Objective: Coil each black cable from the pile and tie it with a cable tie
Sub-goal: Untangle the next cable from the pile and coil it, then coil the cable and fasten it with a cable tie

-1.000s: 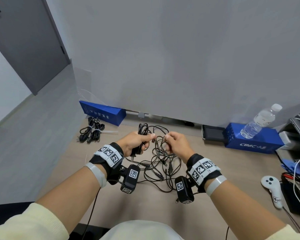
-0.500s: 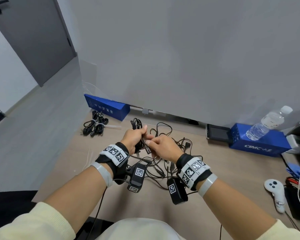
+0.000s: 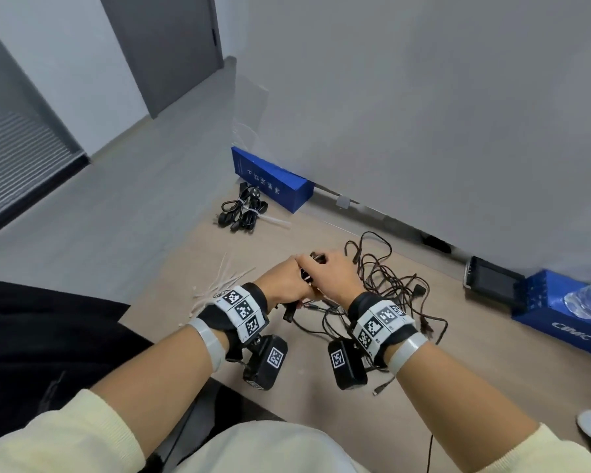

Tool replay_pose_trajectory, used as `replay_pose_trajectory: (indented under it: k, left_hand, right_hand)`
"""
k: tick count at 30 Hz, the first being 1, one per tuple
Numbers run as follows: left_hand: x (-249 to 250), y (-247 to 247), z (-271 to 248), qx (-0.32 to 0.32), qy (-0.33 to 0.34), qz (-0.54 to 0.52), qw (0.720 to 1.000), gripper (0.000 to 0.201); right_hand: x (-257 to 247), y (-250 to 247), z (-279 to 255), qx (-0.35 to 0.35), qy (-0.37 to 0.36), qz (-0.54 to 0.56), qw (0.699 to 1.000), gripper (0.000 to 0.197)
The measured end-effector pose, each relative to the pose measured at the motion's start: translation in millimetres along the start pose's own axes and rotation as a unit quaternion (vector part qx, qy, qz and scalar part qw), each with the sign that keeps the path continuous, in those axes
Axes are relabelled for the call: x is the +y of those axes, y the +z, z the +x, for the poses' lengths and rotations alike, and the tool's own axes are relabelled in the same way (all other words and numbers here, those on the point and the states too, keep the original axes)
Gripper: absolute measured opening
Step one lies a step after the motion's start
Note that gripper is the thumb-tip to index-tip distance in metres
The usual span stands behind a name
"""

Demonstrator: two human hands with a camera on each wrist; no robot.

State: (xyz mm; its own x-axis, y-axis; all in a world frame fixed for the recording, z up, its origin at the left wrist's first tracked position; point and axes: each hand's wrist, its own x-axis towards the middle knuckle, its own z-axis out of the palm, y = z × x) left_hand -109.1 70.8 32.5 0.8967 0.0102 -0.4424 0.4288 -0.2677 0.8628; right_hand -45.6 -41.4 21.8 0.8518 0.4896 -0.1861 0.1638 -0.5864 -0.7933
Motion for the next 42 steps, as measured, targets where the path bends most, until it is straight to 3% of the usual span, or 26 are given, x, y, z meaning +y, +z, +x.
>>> replay_pose_trajectory:
  k: [5, 10, 13, 16, 21, 24, 27, 30, 35, 42]
  left_hand:
    - [-49, -34, -16, 0.035, -0.113, -0.111, 0.987, 0.052]
    - [-82, -66, -33, -0.008, -0.168, -0.236, 0.957, 0.02]
    - [-105, -89, -41, -0.029, -0.193, -0.329, 0.924, 0.017]
    - [-113, -106, -46, -0.057, -0.204, -0.356, 0.91, 0.01]
    - [-139, -132, -35, 0.015, -0.219, -0.326, 0.92, 0.015]
    - [-157, -145, -31, 0.091, -0.222, -0.351, 0.905, 0.013]
    - [-180, -164, -29, 0.195, -0.251, -0.401, 0.859, 0.019]
    - [-197, -176, -30, 0.266, -0.27, -0.433, 0.818, 0.02]
    - [-212, -179, -33, 0.283, -0.278, -0.461, 0.794, 0.017]
    - [-221, -180, -43, 0.281, -0.284, -0.455, 0.796, 0.012]
  right_hand:
    - [-4, 48, 15, -0.081, 0.035, 0.063, 0.994, 0.029]
    - [-13, 90, 34, -0.107, 0.035, 0.111, 0.987, 0.018]
    - [-28, 118, 46, -0.155, 0.011, 0.116, 0.981, 0.015]
    - [-36, 135, 59, -0.184, -0.002, 0.128, 0.975, 0.025]
    - [-41, 177, 87, -0.22, 0.024, 0.149, 0.964, 0.031]
    - [-44, 192, 102, -0.244, 0.043, 0.112, 0.962, 0.035]
    - [-37, 199, 120, -0.232, 0.079, 0.058, 0.968, 0.029]
    - [-18, 203, 133, -0.233, 0.058, -0.091, 0.966, 0.018]
    - [-7, 214, 136, -0.28, 0.028, -0.251, 0.926, 0.011]
    - [-11, 240, 136, -0.288, -0.02, -0.28, 0.915, 0.008]
